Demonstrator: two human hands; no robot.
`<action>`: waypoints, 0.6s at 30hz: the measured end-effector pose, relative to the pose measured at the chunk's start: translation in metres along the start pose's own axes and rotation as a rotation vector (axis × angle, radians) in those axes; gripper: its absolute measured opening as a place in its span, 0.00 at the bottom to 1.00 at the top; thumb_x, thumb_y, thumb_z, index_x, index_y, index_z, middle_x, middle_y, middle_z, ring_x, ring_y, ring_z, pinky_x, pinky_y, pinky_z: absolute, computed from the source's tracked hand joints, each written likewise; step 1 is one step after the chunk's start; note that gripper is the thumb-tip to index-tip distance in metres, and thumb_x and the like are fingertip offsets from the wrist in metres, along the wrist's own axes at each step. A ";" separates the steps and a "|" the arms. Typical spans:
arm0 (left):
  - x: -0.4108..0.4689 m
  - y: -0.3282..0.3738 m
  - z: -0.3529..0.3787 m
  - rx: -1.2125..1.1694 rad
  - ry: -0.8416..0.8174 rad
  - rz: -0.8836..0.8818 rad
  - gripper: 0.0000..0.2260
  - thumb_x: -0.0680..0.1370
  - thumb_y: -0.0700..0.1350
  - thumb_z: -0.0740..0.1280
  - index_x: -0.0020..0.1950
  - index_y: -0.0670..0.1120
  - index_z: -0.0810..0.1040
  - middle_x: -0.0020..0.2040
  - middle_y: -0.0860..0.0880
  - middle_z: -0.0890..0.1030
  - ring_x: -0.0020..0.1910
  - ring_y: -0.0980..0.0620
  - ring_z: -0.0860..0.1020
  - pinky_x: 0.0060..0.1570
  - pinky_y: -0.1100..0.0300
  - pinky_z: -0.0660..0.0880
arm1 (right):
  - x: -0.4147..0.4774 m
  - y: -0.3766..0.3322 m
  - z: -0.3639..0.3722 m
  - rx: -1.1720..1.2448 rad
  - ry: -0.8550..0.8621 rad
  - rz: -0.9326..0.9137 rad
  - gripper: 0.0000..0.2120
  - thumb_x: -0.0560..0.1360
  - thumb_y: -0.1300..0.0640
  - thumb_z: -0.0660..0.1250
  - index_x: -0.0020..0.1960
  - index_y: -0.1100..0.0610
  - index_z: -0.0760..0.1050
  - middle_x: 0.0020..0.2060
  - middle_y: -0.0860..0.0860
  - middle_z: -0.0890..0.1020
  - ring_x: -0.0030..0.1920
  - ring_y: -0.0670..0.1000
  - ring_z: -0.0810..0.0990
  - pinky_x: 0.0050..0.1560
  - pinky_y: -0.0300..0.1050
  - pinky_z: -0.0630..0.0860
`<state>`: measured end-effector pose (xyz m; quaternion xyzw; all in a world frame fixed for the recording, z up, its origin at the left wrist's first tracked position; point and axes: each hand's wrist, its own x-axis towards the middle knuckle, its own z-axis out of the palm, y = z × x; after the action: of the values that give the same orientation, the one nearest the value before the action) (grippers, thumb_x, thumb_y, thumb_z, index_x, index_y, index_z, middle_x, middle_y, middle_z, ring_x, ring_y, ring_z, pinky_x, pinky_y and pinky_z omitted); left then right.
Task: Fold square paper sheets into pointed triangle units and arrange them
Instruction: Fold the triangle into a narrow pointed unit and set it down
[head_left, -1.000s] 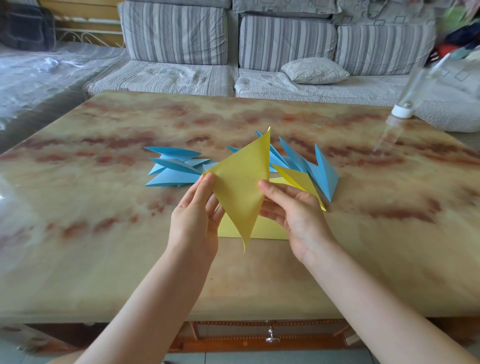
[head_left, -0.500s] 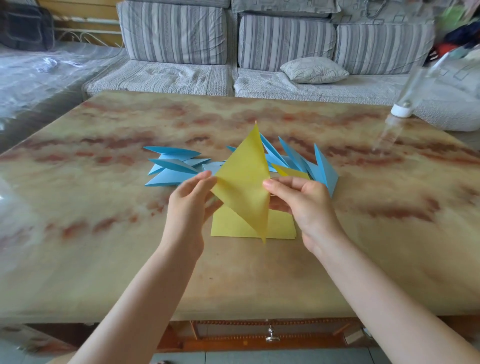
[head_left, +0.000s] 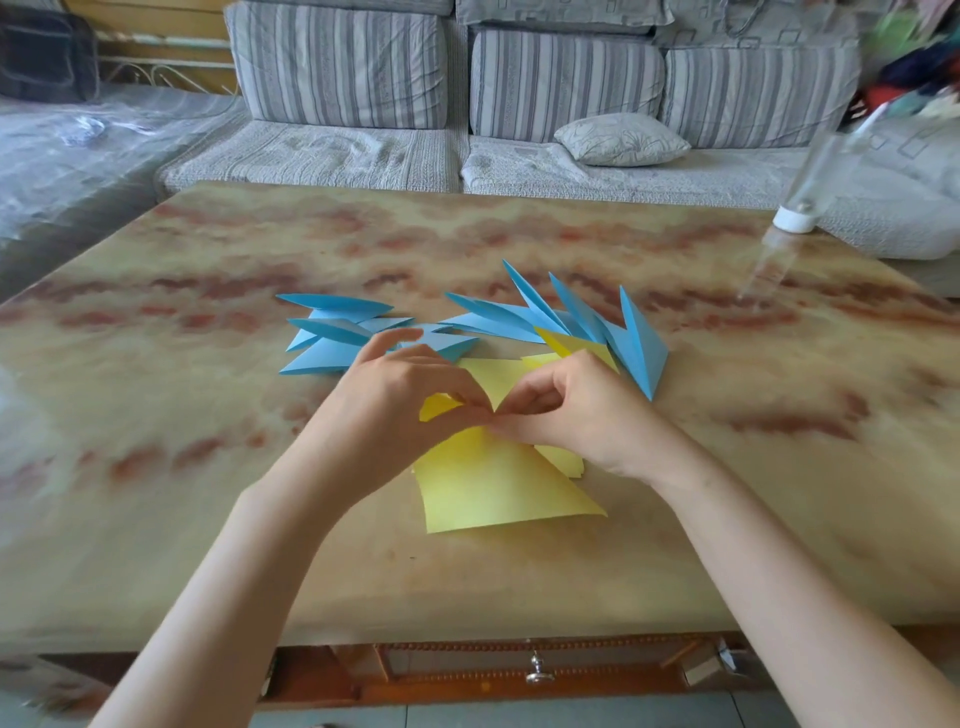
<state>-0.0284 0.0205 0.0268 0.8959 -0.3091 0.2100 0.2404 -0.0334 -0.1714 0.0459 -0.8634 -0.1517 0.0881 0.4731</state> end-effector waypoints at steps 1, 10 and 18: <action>0.000 0.000 -0.001 -0.013 -0.019 -0.008 0.14 0.72 0.60 0.63 0.41 0.53 0.83 0.37 0.57 0.81 0.38 0.58 0.74 0.62 0.53 0.67 | 0.000 0.001 0.000 -0.006 -0.008 -0.005 0.02 0.70 0.60 0.75 0.41 0.59 0.83 0.34 0.51 0.84 0.33 0.42 0.76 0.38 0.33 0.72; -0.001 0.000 -0.008 -0.194 -0.121 -0.220 0.04 0.73 0.57 0.69 0.43 0.59 0.82 0.39 0.64 0.81 0.45 0.61 0.77 0.48 0.65 0.71 | 0.001 0.004 -0.004 0.066 -0.001 -0.029 0.02 0.70 0.58 0.75 0.39 0.53 0.83 0.36 0.50 0.85 0.37 0.41 0.79 0.43 0.33 0.73; -0.005 -0.009 -0.015 -0.283 -0.150 -0.339 0.02 0.73 0.54 0.70 0.40 0.62 0.81 0.41 0.64 0.82 0.45 0.66 0.78 0.50 0.64 0.73 | 0.000 0.012 -0.008 0.041 -0.012 -0.002 0.02 0.70 0.57 0.75 0.39 0.53 0.83 0.37 0.52 0.85 0.36 0.42 0.78 0.43 0.38 0.73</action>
<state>-0.0297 0.0378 0.0331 0.9053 -0.1977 0.0540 0.3720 -0.0289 -0.1833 0.0400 -0.8527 -0.1534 0.0958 0.4900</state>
